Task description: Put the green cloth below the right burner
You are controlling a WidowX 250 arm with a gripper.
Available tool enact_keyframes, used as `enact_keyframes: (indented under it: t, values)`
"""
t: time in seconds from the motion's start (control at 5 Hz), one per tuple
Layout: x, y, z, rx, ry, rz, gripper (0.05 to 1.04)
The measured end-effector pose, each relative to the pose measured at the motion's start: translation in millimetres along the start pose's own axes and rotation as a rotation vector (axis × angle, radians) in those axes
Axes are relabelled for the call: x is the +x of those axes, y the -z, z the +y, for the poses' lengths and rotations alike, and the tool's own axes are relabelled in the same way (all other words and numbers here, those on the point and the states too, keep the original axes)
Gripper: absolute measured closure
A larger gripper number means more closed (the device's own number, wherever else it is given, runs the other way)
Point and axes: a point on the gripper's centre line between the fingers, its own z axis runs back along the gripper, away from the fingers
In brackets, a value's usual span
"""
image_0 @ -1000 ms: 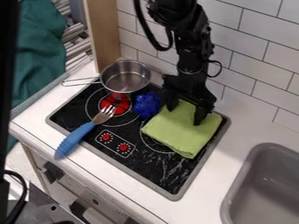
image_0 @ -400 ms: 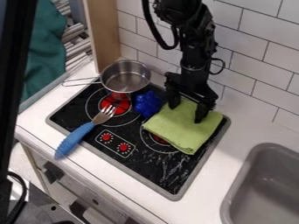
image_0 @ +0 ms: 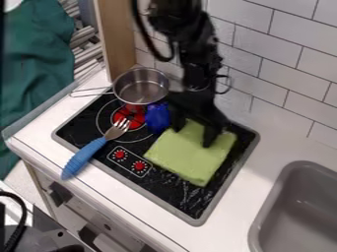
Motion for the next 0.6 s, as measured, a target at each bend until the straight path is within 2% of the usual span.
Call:
enact_keyframes:
  t: [0.4,0.6]
  values:
    - [-48,-4,9,-0.017,-0.02,0.006,0.08]
    - [-65,-9,7,-0.008,-0.03,0.014,0.082]
